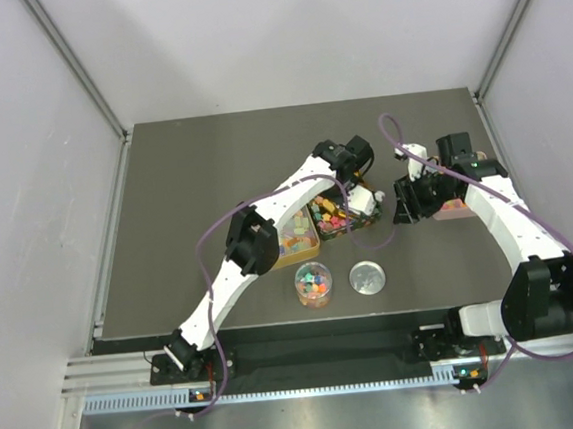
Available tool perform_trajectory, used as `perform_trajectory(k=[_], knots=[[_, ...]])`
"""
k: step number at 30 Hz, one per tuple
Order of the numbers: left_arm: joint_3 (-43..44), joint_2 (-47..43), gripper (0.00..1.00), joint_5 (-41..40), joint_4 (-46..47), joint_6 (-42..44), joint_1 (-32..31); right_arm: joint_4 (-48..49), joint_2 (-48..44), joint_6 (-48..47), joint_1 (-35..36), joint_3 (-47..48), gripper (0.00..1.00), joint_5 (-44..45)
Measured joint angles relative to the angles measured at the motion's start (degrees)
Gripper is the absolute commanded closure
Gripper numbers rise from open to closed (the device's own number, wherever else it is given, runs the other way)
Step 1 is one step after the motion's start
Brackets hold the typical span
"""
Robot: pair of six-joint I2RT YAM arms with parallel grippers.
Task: Pack the candies
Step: Scoop the fake candies from the storage box, then place the fake candies in the packing bottle.
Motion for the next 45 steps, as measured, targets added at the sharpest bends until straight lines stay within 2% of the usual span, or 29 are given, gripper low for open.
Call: perform_trajectory(k=[7,16,21,24,29,34,41,45], knots=[[-0.37,-0.02,1.00,8.37,1.86,-10.97,3.06,-0.26,0.44,-0.04,-0.13,-0.02,0.45,-1.60],[-5.51,-4.37,1.00,21.55,5.70,-23.19,8.50,-0.94,3.93,-0.48,-0.46,0.50,0.45,-1.55],[-8.48,-9.92,1.00,29.00,8.57,-28.30,11.69,-1.42,4.04,-1.36,-1.11,1.40,0.45,-1.86],[-9.55,-14.53,1.00,30.23,9.60,-29.29,12.83,-1.68,3.58,-2.64,-1.88,1.49,0.45,-2.38],[-9.57,-24.50,1.00,29.86,7.50,-27.71,12.79,-1.73,1.62,-5.49,-2.43,1.49,0.44,-2.69],[-11.58,-34.71,1.00,26.03,2.34,-22.03,11.06,-1.79,0.85,-7.17,-3.50,2.32,0.44,-3.30],[-38.88,-54.51,1.00,14.29,-0.79,-8.90,7.45,-0.55,-0.66,-7.10,-4.85,5.68,0.43,-5.07],[-47.23,-60.48,1.00,8.11,-3.21,-1.44,6.36,-0.39,-1.51,-7.10,-4.85,5.68,0.42,-5.14]])
